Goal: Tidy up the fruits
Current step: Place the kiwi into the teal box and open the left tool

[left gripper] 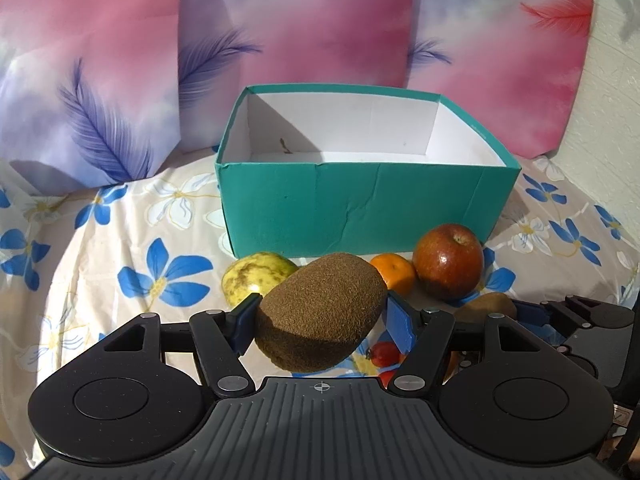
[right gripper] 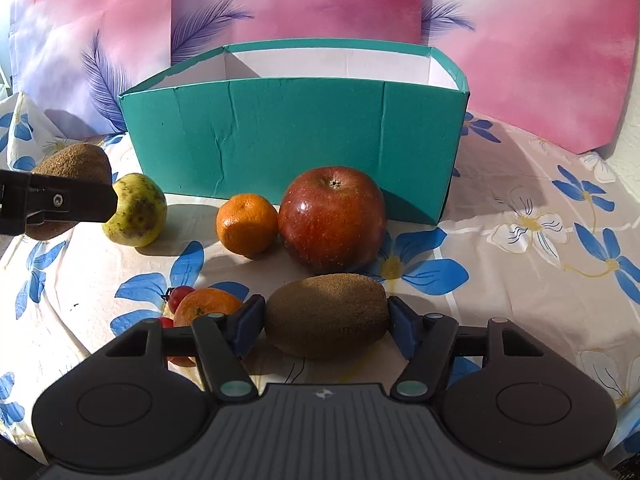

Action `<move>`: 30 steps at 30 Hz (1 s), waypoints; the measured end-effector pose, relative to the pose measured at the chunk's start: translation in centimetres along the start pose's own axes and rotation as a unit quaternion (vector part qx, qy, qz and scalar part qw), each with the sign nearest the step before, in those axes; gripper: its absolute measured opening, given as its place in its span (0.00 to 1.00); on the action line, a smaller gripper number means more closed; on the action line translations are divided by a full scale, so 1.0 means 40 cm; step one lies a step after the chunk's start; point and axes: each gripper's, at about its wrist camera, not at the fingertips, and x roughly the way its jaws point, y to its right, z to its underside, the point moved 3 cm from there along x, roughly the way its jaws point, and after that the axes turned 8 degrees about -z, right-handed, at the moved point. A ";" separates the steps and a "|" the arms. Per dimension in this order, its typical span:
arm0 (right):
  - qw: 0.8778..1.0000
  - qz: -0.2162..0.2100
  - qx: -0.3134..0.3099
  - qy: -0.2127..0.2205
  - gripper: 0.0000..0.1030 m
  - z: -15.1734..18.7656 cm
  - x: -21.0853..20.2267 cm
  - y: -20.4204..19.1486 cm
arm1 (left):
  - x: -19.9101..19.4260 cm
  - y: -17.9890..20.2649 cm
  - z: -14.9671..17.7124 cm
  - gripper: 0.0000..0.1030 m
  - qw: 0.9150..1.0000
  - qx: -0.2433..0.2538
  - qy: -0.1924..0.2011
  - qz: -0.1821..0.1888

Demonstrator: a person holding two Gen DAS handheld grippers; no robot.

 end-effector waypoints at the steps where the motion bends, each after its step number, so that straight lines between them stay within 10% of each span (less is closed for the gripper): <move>1: 1.000 0.005 0.002 0.006 0.64 -0.002 -0.006 0.003 | -0.005 0.000 -0.005 0.68 1.000 0.001 0.004 0.000; 15: 0.992 0.045 0.028 0.110 0.64 -0.122 -0.155 0.052 | -0.075 0.067 -0.293 0.68 0.993 -0.013 0.108 -0.035; 30: 0.985 0.069 0.022 0.156 0.64 -0.168 -0.186 0.059 | 0.140 0.084 -0.308 0.68 0.996 -0.004 0.037 -0.081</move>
